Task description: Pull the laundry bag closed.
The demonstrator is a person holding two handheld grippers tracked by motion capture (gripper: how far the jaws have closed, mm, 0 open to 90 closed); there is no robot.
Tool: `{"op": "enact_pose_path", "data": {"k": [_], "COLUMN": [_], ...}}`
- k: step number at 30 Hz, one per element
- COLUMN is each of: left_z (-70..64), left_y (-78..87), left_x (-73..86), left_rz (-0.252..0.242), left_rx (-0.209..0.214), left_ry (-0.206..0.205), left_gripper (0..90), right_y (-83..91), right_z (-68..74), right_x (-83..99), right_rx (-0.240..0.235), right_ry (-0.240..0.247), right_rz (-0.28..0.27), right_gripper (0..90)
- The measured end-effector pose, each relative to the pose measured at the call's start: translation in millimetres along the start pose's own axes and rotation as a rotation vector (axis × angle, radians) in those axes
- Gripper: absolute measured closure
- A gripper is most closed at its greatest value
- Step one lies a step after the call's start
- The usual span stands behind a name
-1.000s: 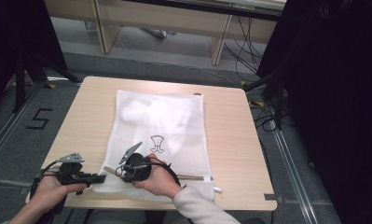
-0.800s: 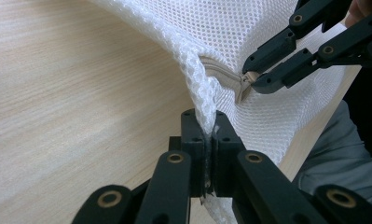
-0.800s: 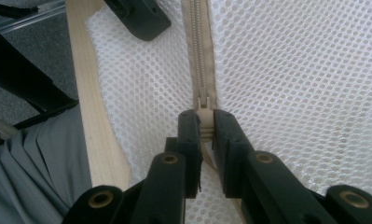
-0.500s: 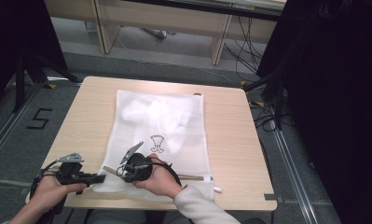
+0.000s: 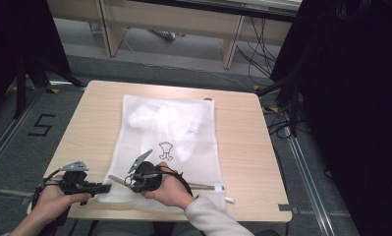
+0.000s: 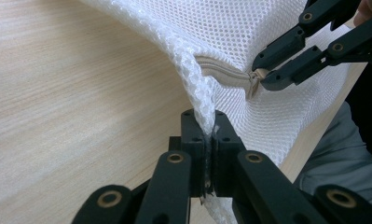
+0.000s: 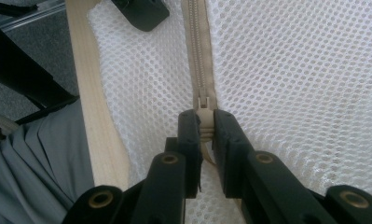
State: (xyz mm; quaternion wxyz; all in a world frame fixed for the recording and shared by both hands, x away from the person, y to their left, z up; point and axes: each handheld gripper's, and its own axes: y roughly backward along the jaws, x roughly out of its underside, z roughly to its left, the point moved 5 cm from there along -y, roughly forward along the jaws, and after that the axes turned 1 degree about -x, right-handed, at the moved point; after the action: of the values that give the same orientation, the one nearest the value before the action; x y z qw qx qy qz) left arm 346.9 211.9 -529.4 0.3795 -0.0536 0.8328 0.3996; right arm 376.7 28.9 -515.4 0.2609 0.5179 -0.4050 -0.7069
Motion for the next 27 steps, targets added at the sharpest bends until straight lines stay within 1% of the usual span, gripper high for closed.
{"op": "enact_pose_path", "data": {"k": [2, 3, 5, 6, 7, 8, 9, 10, 11, 12, 13, 14, 15, 16, 17, 18, 19, 20, 27], "left_z": [0.6, 0.4, 0.4, 0.4, 0.4, 0.2, 0.2, 0.4, 0.8, 0.8, 0.8, 1.0, 1.0, 1.0, 1.1, 1.0, 1.1, 1.2, 1.8], "left_y": [0.0, -0.8, -0.3, -0.3, -0.3, -0.4, -1.2, -1.1, -0.6, -0.6, -1.1, -1.0, -1.0, -1.3, -1.0, -1.4, -0.5, -0.4, -0.3], "left_x": [0.2, 0.1, 0.5, 0.6, 0.5, 0.3, 0.1, 0.2, 0.5, 0.5, 0.4, 0.6, 0.6, 0.5, 0.6, 0.5, 0.7, 0.8, 1.1], "left_rz": [0.000, -0.013, 0.003, 0.004, 0.004, -0.002, -0.019, -0.016, -0.004, -0.004, -0.010, -0.008, -0.009, -0.014, -0.009, -0.014, 0.002, 0.006, 0.008], "left_rx": [-0.003, -0.004, -0.006, -0.001, 0.000, -0.005, -0.007, -0.006, -0.012, -0.012, -0.008, -0.013, -0.008, -0.009, -0.008, -0.009, -0.012, -0.007, -0.008], "left_ry": [0.004, 0.007, 0.003, 0.002, 0.000, 0.003, 0.007, 0.008, 0.004, 0.004, 0.006, 0.006, 0.006, 0.008, 0.008, 0.009, 0.005, 0.004, 0.008], "left_gripper": [85.6, 85.6, 85.6, 85.6, 85.6, 85.6, 85.6, 85.6, 85.6, 85.6, 85.6, 85.6, 85.6, 85.6, 85.6, 85.6, 85.6, 85.6, 85.6], "right_y": [0.4, 0.4, 0.4, 0.4, 1.0, 1.0, 1.1, 1.8, 2.6, 2.6, 2.0, 2.9, 3.4, 3.9, 4.2, 4.7, 4.8, 6.0, 6.7], "right_z": [-1.4, -1.4, -2.4, -2.4, -1.7, -1.7, -0.5, -1.6, -2.0, -2.0, -3.5, -3.8, -4.0, -4.1, -4.2, -3.7, -3.1, -2.5, -4.6], "right_x": [1.2, 1.2, 2.5, 3.0, 3.1, 3.1, 3.3, 3.2, 3.9, 3.9, 4.0, 4.7, 5.2, 5.7, 6.0, 6.4, 6.4, 6.8, 8.2], "right_rx": [0.001, 0.001, 0.001, -0.004, -0.002, -0.002, -0.008, -0.003, -0.003, -0.003, 0.007, 0.003, 0.006, 0.000, 0.002, 0.004, -0.002, 0.000, 0.002], "right_ry": [0.003, 0.003, 0.005, 0.009, 0.000, 0.000, -0.011, 0.001, -0.001, -0.001, 0.008, 0.010, 0.005, 0.007, 0.007, 0.002, 0.007, -0.001, 0.008], "right_rz": [0.000, 0.000, 0.002, 0.001, 0.003, 0.003, 0.004, 0.006, 0.010, 0.010, 0.002, 0.003, 0.004, 0.005, 0.006, 0.008, 0.009, 0.013, 0.009], "right_gripper": [82.2, 82.2, 82.3, 82.2, 82.2, 82.2, 82.2, 82.2, 82.3, 82.3, 82.3, 82.3, 82.2, 82.3, 82.3, 82.3, 82.3, 82.3, 82.3]}}
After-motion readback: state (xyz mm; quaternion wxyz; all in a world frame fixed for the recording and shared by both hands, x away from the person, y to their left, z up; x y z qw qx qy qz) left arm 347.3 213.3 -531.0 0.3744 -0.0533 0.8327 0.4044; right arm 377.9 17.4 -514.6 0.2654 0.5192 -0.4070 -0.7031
